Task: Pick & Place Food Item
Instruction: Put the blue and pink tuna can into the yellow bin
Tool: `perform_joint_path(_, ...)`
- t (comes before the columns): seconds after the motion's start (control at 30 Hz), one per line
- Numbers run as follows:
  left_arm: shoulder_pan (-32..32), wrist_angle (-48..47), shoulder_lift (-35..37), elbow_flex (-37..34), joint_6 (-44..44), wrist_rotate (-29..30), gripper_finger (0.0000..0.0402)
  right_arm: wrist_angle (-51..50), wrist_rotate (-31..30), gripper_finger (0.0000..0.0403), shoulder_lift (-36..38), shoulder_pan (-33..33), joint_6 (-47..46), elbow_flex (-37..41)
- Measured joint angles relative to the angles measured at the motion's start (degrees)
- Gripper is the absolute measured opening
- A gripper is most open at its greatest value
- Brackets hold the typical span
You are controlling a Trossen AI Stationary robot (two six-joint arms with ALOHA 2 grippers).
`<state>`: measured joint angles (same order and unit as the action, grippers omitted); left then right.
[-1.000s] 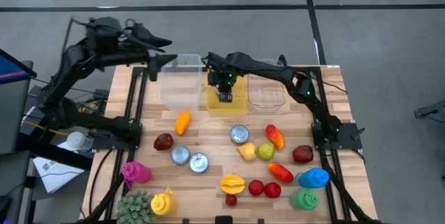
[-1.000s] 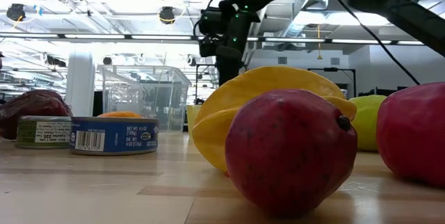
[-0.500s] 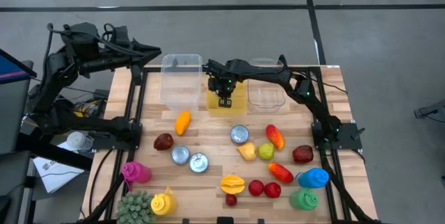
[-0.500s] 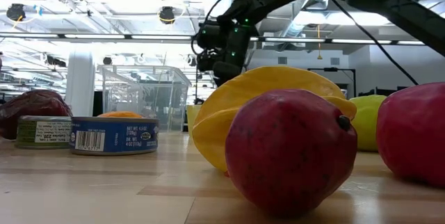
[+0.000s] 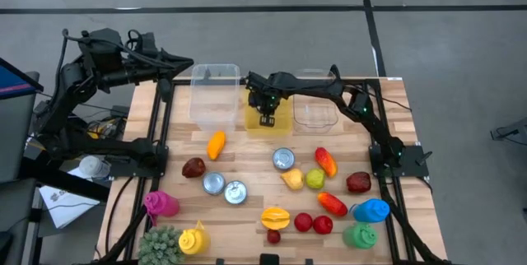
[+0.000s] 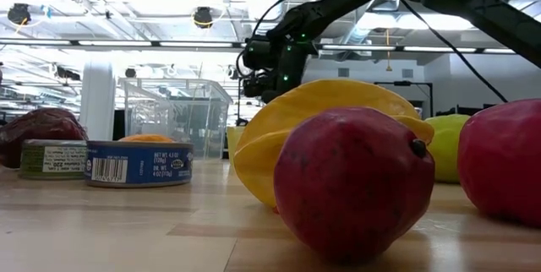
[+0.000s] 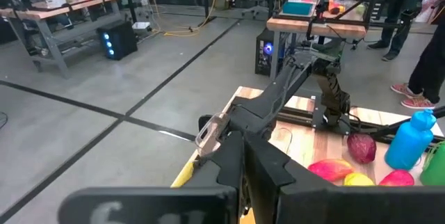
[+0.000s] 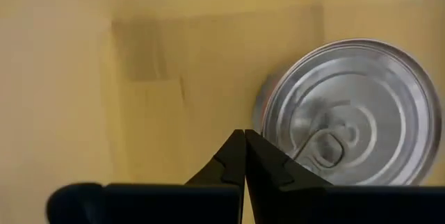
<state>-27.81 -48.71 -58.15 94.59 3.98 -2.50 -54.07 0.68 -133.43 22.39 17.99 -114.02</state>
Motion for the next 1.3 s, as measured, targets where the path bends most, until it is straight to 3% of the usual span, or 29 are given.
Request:
perform_joint_path(0.1, -0.01, 0.0, -0.03, 0.0, -0.01, 0.0, 0.0001, -0.31, -6.07, 0.0, 0.0, -1.15, -1.27, -0.53)
perform_joint_path(0.2, -0.02, -0.02, -0.03, 0.0, -0.02, -0.02, 0.0002, -0.82, -7.6, 0.0, 0.05, -1.17, 0.66, -2.09)
perform_joint_path(0.47, -0.02, -0.07, -0.03, 0.0, -0.35, -0.04, 0.0003, 1.08, -6.39, 0.0, 0.07, 2.82, 1.6, -2.23)
perform_joint_path(0.6, 0.0, -0.07, -0.03, 0.0, -0.37, -0.07, 0.0002, 1.21, -1.33, 0.0, 0.08, 5.67, 1.68, -2.23)
perform_joint_path(0.73, 0.0, -0.09, -0.03, 0.0, -0.37, -0.07, 0.0001, 1.17, -1.13, 0.0, 0.07, 7.41, 1.6, -2.23)
perform_joint_path(1.1, 0.0, -0.17, -1.75, 0.02, -0.21, -0.13, 0.0004, 1.19, -0.79, 0.0, 0.07, 9.26, 0.99, -2.23)
perform_joint_path(1.3, -0.01, -0.17, -2.36, 0.02, -0.19, -0.24, 0.0004, 0.56, 4.73, 0.0, -1.43, 8.92, 0.6, -2.28)
